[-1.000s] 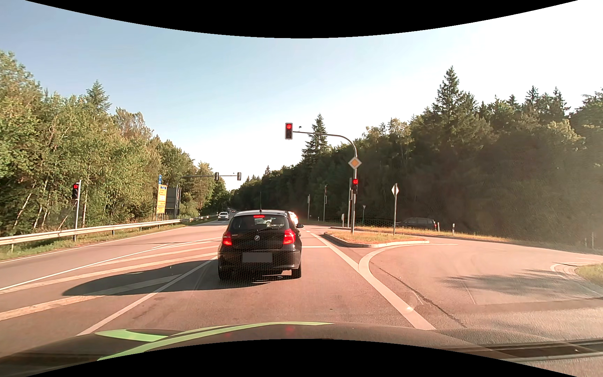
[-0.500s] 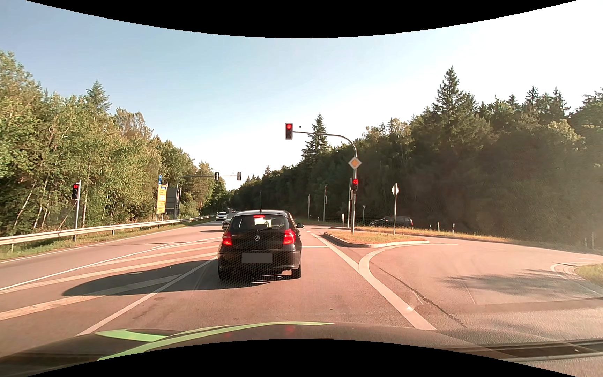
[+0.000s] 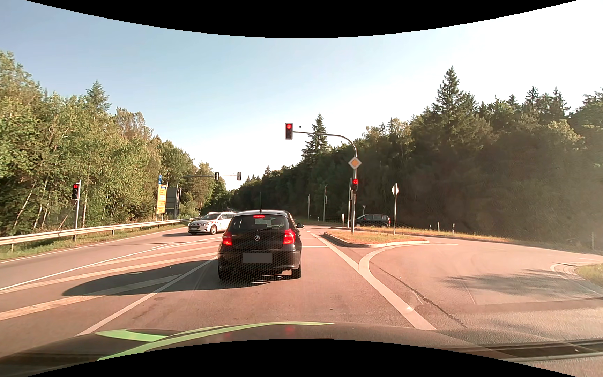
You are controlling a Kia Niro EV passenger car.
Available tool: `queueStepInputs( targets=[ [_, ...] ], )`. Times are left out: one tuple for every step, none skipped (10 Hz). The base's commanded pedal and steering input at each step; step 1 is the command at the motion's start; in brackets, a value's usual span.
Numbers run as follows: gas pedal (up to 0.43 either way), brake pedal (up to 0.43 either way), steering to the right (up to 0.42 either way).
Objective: Follow the waypoints while adhering to traffic rules and regulations
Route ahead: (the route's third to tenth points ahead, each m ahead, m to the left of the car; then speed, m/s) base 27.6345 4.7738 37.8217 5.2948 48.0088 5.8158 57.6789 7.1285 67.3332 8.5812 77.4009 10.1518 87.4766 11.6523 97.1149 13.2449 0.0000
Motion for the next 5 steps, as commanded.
queueStepInputs(
  targets=[
    [0.0, 0.372, -0.008],
    [0.0, 0.372, -0.008],
    [0.0, 0.372, -0.008],
    [0.0, 0.372, -0.008],
    [0.0, 0.372, -0.008]
  ],
)
